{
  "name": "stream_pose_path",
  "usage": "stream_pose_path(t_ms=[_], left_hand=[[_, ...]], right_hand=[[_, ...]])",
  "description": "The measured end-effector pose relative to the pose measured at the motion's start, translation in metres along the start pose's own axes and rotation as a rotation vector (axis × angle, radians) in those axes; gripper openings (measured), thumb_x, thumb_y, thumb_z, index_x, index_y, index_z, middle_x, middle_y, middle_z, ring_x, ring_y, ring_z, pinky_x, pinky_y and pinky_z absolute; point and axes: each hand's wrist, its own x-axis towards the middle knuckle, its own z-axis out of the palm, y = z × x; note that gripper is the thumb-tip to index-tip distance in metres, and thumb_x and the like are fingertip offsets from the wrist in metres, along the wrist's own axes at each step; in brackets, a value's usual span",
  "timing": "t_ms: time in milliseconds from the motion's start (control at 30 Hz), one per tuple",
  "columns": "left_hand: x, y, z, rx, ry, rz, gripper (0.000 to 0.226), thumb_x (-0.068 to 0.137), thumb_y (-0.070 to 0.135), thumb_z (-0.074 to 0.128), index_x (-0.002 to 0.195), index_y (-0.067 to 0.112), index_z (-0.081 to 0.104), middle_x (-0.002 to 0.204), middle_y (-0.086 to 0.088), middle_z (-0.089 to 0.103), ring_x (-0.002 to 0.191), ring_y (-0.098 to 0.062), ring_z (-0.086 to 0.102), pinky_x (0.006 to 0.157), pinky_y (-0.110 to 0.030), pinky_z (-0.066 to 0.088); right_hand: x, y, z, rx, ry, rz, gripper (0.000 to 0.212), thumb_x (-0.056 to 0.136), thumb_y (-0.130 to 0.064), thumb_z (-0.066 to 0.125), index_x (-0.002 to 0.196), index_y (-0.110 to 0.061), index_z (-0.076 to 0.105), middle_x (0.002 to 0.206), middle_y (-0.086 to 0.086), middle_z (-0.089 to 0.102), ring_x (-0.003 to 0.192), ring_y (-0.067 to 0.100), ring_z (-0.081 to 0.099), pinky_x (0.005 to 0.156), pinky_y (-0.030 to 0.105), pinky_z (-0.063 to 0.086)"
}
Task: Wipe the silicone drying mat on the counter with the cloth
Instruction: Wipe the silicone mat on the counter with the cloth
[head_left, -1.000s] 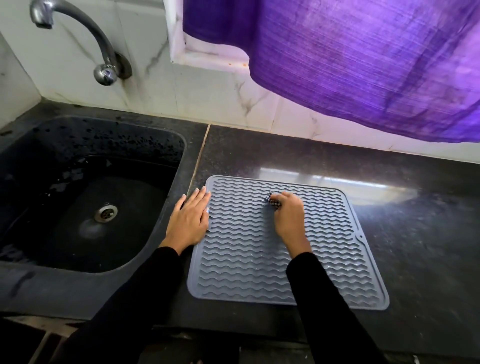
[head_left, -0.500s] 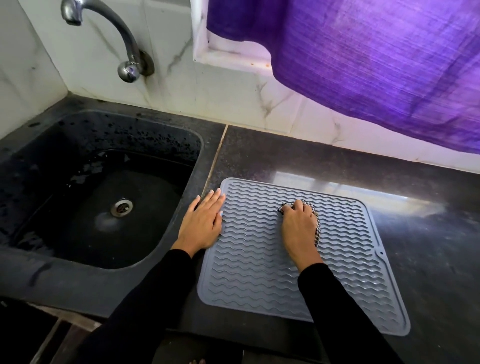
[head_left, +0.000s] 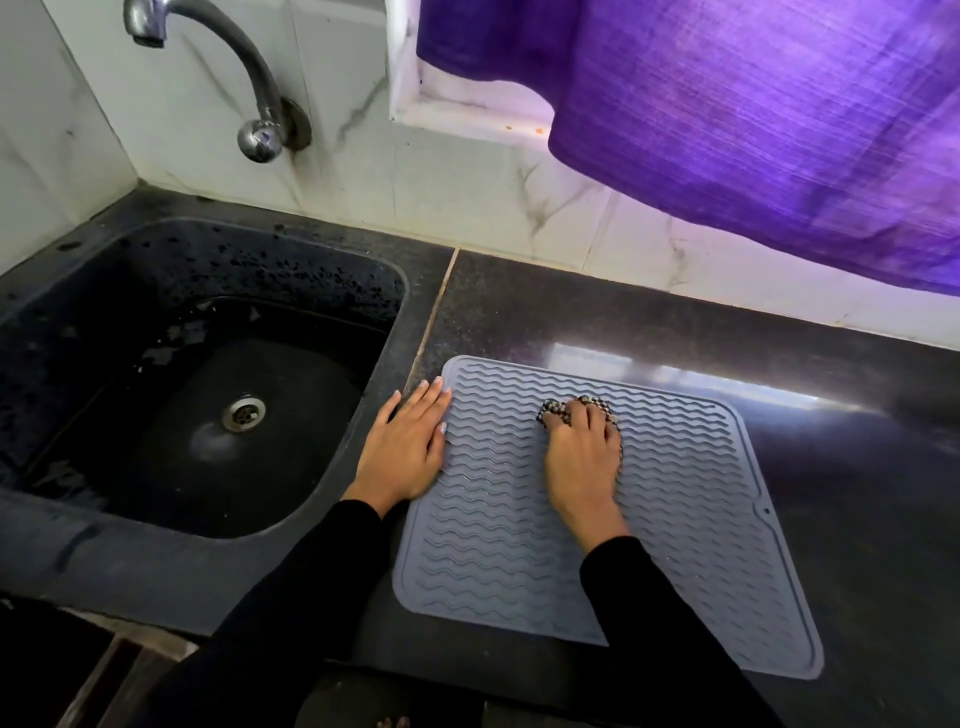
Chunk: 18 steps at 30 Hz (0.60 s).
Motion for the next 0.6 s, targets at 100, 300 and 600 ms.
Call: stream_pose_path(t_ms=[100,300,600], left_hand=[[-0.001,-0.001,0.000,-0.014,0.006,0.002,0.066,0.087,0.043,0.005,0.146,0.022,0.024,0.154,0.005,0.020,0.142,-0.006,0.013,0.114,-0.029,0.000],[0.000,0.000,0.000,-0.014,0.022,0.000,0.066,0.087,0.043,0.006,0.146,0.021,0.026,0.154,0.005,0.022,0.142,-0.008,0.016,0.114,-0.029,0.000],[-0.001,0.001,0.000,0.004,0.016,0.003,0.068,0.086,0.044,0.003,0.146,0.022,0.025,0.154,0.005,0.020,0.142,-0.007,0.014,0.114,-0.029,0.000]], right_hand=[[-0.003,0.001,-0.001,-0.065,-0.043,0.047,0.040,0.093,-0.012,0.044,0.131,-0.025,0.046,0.139,0.009,0.037,0.131,0.031,0.028,0.099,0.059,0.030],[0.002,0.003,0.000,-0.057,-0.039,0.064,0.037,0.092,-0.007,0.040,0.125,-0.022,0.049,0.126,0.007,0.042,0.118,0.029,0.037,0.088,0.053,0.038],[0.023,0.004,-0.021,0.536,0.008,0.238,0.046,0.082,-0.003,0.052,0.113,-0.035,0.064,0.126,0.001,0.059,0.120,0.027,0.048,0.104,0.052,0.034]])
